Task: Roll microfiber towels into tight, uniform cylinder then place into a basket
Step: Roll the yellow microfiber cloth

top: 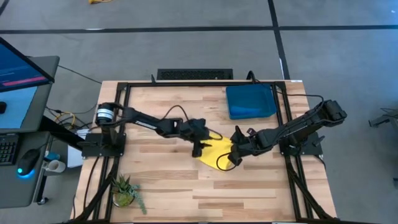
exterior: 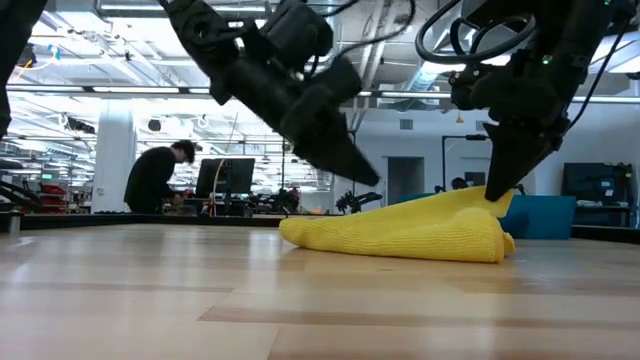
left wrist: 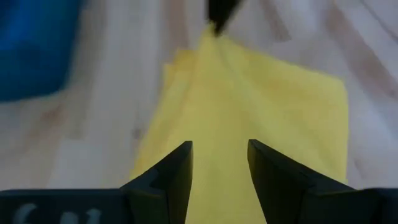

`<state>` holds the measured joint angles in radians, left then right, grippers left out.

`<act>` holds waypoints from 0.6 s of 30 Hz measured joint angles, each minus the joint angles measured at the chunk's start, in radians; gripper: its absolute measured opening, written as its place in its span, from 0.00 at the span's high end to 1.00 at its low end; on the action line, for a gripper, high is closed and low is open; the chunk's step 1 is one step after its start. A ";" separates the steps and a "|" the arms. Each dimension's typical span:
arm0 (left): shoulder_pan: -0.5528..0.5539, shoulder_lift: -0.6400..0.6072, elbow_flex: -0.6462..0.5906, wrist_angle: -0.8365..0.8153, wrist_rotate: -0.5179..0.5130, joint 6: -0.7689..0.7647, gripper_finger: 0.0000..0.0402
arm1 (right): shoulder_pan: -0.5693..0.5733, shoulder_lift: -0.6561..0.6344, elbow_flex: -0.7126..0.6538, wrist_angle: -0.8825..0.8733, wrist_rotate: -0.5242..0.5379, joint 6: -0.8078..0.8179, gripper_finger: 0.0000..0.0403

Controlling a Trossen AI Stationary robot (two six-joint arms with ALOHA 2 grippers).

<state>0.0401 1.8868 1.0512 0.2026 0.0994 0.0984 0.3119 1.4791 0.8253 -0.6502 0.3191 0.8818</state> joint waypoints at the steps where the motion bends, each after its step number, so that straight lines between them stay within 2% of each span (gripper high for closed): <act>1: -0.003 0.017 -0.001 -0.006 -0.003 0.000 0.64 | 0.000 0.000 0.000 0.000 0.000 0.000 0.97; 5: 0.010 0.078 -0.006 -0.017 -0.027 -0.014 0.64 | 0.002 0.000 0.000 0.001 0.000 0.000 0.97; 14: 0.059 0.097 -0.004 -0.063 -0.124 -0.137 0.64 | 0.001 0.000 -0.001 -0.001 0.000 0.010 0.97; 18: 0.056 0.097 -0.004 -0.063 -0.156 -0.183 0.64 | -0.016 0.000 -0.001 -0.051 0.065 0.064 0.97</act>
<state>0.0962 1.9842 1.0473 0.1398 -0.0562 -0.0847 0.2960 1.4792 0.8246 -0.7012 0.3838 0.9455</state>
